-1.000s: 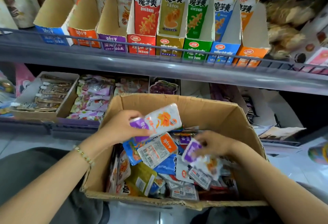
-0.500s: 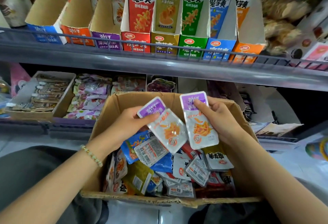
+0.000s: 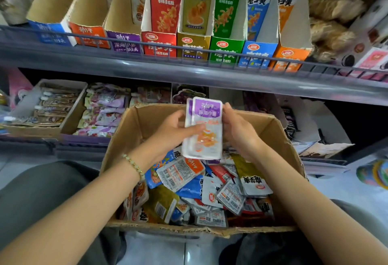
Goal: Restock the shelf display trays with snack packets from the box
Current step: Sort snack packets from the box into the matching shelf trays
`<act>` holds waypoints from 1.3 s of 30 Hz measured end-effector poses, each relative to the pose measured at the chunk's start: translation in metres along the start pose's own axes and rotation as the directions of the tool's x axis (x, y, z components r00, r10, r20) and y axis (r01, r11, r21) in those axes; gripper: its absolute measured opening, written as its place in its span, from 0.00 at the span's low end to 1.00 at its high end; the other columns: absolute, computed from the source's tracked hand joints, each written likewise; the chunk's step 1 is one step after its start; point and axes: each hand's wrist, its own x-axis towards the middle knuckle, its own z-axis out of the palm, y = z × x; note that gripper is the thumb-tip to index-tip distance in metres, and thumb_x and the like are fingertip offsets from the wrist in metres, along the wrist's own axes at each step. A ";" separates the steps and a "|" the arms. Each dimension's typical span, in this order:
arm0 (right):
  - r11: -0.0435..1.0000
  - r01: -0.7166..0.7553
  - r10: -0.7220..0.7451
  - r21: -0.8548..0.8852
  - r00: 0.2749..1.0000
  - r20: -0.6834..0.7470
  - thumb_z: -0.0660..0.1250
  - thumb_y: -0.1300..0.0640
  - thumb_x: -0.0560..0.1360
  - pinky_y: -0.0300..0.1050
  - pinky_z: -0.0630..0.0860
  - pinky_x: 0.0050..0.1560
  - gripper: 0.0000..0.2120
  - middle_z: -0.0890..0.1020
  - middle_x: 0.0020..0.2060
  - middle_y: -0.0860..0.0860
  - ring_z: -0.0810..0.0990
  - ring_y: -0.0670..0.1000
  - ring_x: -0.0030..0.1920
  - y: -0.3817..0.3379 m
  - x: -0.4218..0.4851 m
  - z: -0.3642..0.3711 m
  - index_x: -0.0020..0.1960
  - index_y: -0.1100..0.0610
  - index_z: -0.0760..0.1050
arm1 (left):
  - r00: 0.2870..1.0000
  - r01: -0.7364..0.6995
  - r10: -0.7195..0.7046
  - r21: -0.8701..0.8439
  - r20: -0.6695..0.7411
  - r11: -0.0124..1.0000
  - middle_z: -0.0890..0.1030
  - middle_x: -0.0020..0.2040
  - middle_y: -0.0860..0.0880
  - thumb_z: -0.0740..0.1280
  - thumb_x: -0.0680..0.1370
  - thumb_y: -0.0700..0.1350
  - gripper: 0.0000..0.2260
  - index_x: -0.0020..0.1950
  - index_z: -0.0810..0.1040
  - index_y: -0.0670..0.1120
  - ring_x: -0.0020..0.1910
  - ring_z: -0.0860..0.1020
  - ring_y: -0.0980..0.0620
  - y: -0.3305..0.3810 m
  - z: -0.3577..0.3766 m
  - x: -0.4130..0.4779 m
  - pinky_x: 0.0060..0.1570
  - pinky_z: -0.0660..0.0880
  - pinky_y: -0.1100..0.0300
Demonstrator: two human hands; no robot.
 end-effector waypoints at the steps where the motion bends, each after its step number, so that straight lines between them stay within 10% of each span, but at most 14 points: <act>1: 0.998 -0.009 0.009 -0.055 1.000 0.012 0.51 0.42 0.82 0.46 0.78 0.55 0.21 0.84 0.52 0.52 0.83 0.51 0.52 0.004 0.003 -0.010 0.60 0.52 0.76 | 1.000 0.021 -0.021 -0.033 -0.009 0.999 0.83 0.52 0.47 0.70 0.75 0.42 0.13 0.59 0.75 0.47 0.44 0.83 0.54 -0.001 -0.005 -0.001 0.42 0.81 0.62; 4: 0.918 -0.067 0.155 -0.392 0.968 0.199 0.56 0.47 0.81 0.37 0.79 0.50 0.17 0.83 0.55 0.56 0.83 0.50 0.53 0.023 0.005 -0.036 0.57 0.56 0.78 | 0.996 0.086 -0.090 -0.150 -0.023 0.985 0.84 0.50 0.48 0.66 0.78 0.43 0.10 0.59 0.76 0.48 0.41 0.83 0.53 -0.008 -0.020 -0.005 0.36 0.79 0.62; 7: 0.614 -0.016 0.410 -0.789 0.861 0.302 0.59 0.46 0.81 0.42 0.74 0.61 0.18 0.79 0.62 0.52 0.77 0.50 0.61 0.065 0.008 -0.043 0.64 0.53 0.76 | 0.992 0.099 -0.113 -0.192 -0.063 0.976 0.84 0.50 0.49 0.64 0.79 0.46 0.10 0.59 0.75 0.49 0.42 0.83 0.54 -0.014 -0.029 -0.009 0.35 0.78 0.64; 12: 0.474 0.019 0.428 -0.880 0.869 0.250 0.57 0.40 0.79 0.49 0.61 0.72 0.31 0.64 0.73 0.53 0.63 0.55 0.73 0.091 0.015 -0.032 0.76 0.53 0.58 | 0.990 0.104 -0.122 -0.226 -0.067 0.969 0.84 0.50 0.46 0.71 0.72 0.46 0.16 0.59 0.76 0.47 0.46 0.84 0.49 -0.020 -0.038 -0.017 0.42 0.80 0.59; 20: 0.572 0.069 0.367 -0.817 0.870 0.330 0.73 0.50 0.73 0.36 0.70 0.54 0.23 0.73 0.60 0.50 0.73 0.47 0.58 0.089 0.010 -0.037 0.65 0.53 0.70 | 0.983 0.179 -0.163 -0.226 0.088 0.958 0.85 0.49 0.48 0.66 0.78 0.44 0.12 0.61 0.76 0.47 0.48 0.84 0.51 -0.020 -0.034 -0.022 0.47 0.80 0.57; 32: 0.535 0.091 0.497 -0.840 0.770 0.400 0.78 0.44 0.65 0.45 0.72 0.54 0.23 0.73 0.52 0.45 0.73 0.49 0.54 0.080 0.001 -0.044 0.53 0.50 0.72 | 0.970 0.195 -0.157 -0.211 0.186 0.958 0.84 0.52 0.48 0.59 0.81 0.43 0.10 0.61 0.75 0.46 0.48 0.84 0.51 -0.015 -0.028 -0.032 0.43 0.81 0.60; 39: 0.915 0.028 0.106 -0.402 0.945 0.308 0.72 0.57 0.73 0.43 0.82 0.44 0.08 0.86 0.43 0.54 0.85 0.51 0.43 0.035 -0.009 -0.044 0.48 0.60 0.80 | 0.994 0.099 -0.087 -0.239 0.059 0.966 0.84 0.53 0.47 0.59 0.81 0.49 0.13 0.64 0.74 0.48 0.50 0.83 0.48 -0.013 -0.028 -0.031 0.46 0.81 0.57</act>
